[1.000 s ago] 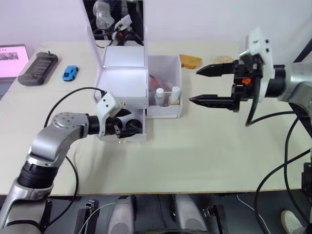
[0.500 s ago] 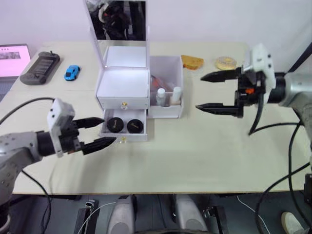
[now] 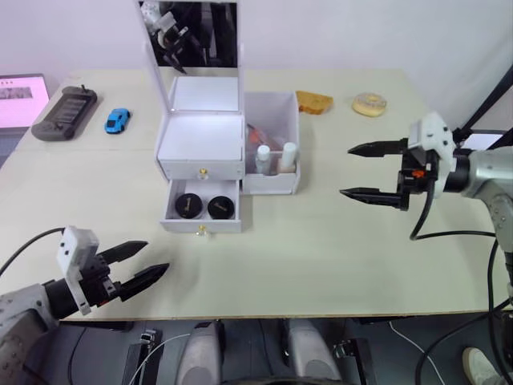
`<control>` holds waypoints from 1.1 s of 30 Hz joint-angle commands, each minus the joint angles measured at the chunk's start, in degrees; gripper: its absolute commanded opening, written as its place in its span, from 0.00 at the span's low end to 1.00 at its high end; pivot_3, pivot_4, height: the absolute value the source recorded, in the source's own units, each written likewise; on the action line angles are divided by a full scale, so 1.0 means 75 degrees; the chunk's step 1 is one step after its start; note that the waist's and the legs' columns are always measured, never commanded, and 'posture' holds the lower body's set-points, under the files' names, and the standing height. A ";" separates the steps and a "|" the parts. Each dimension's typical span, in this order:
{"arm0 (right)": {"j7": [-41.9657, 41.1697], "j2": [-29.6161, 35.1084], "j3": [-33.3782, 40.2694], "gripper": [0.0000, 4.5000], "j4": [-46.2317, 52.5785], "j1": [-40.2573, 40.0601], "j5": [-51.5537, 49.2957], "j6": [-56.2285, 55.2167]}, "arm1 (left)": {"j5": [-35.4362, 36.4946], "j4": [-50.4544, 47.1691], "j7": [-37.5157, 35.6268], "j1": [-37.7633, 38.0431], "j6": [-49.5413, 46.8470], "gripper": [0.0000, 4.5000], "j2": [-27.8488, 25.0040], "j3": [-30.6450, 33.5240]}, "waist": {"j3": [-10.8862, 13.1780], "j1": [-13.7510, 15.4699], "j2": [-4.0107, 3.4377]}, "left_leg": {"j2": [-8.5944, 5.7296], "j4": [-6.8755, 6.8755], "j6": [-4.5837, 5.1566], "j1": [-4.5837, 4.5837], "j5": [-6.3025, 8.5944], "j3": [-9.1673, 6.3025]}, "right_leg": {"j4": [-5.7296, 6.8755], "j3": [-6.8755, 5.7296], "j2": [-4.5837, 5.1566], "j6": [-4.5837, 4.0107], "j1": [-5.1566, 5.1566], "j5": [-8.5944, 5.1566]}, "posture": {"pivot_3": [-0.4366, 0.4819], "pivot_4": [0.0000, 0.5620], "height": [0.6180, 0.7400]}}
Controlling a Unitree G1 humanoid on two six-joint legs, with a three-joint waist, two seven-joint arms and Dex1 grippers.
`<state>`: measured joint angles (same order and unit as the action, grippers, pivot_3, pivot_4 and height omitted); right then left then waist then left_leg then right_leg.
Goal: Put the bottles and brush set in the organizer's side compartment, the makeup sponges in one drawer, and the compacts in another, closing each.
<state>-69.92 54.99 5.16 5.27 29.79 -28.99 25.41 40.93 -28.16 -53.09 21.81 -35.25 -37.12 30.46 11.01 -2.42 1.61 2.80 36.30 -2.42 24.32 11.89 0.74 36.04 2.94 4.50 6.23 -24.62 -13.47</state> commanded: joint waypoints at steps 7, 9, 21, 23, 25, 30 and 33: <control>0.0204 0.0229 0.0500 1.00 0.0553 -0.0350 -0.0146 0.0383 | -0.1290 0.0272 0.1021 -0.0056 0.1708 0.01 0.1037 -0.0753 | -0.0001 0.0002 0.0001 | -0.0005 0.0002 0.0000 0.0004 0.0000 0.0003 | -0.0013 0.0000 0.0005 -0.0006 0.0007 0.0003 | 0.48 0.27 0.98; 0.0217 0.0247 0.0540 1.00 0.0568 -0.0393 -0.0151 0.0384 | -0.1462 0.0437 0.1170 -0.0129 0.1945 0.01 0.1202 -0.0952 | -0.0001 0.0000 0.0001 | -0.0005 0.0000 0.0000 0.0005 0.0000 0.0003 | -0.0012 0.0000 0.0004 -0.0006 0.0005 0.0003 | 0.48 0.27 0.98; 0.0435 0.0311 0.0647 1.00 0.0688 -0.0291 -0.0104 0.0523 | -0.1908 0.1090 0.1832 -0.1746 0.2247 0.01 0.1662 -0.2180 | -0.0002 0.0011 0.0000 | -0.0006 0.0002 0.0001 0.0004 0.0000 0.0002 | -0.0009 0.0000 -0.0001 -0.0006 0.0009 0.0004 | 0.48 0.27 0.98; 0.0490 0.0325 0.0681 1.00 0.0725 -0.0323 -0.0109 0.0545 | -0.1858 0.1197 0.1901 -0.2019 0.2211 0.01 0.1703 -0.2273 | -0.0002 0.0025 0.0000 | -0.0005 0.0003 0.0001 0.0004 -0.0001 -0.0001 | -0.0005 -0.0001 -0.0005 -0.0005 0.0008 0.0004 | 0.48 0.27 0.98; 0.0546 0.0348 0.0723 1.00 0.0765 -0.0360 -0.0123 0.0588 | -0.1795 0.1293 0.1982 -0.2294 0.2205 0.01 0.1738 -0.2296 | -0.0002 0.0027 0.0000 | -0.0005 0.0003 0.0001 0.0004 -0.0001 0.0000 | -0.0003 -0.0001 -0.0005 -0.0005 0.0009 0.0004 | 0.48 0.27 0.98; 0.0684 0.0412 0.0833 1.00 0.0871 -0.0476 -0.0109 0.0631 | -0.1692 0.1561 0.2197 -0.3005 0.1947 0.01 0.1714 -0.2316 | -0.0002 0.0034 0.0000 | -0.0005 0.0005 0.0002 0.0003 -0.0001 -0.0001 | 0.0001 -0.0001 -0.0007 -0.0004 0.0009 0.0005 | 0.48 0.27 0.98; 0.0757 0.0450 0.0878 1.00 0.0938 -0.0499 -0.0116 0.0673 | -0.1904 0.1976 0.2244 -0.3426 0.1900 0.01 0.1624 -0.2452 | -0.0002 0.0035 0.0000 | -0.0005 0.0005 0.0002 0.0003 -0.0001 -0.0001 | 0.0002 -0.0001 -0.0007 -0.0003 0.0010 0.0005 | 0.48 0.27 0.98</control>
<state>-64.73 57.41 9.82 10.30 25.67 -29.55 30.62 26.89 -13.86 -36.65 -2.59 -20.99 -24.41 12.16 11.00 -2.15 1.61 2.76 36.34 -2.41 24.34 11.88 0.72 36.06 2.94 4.43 6.20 -24.54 -13.43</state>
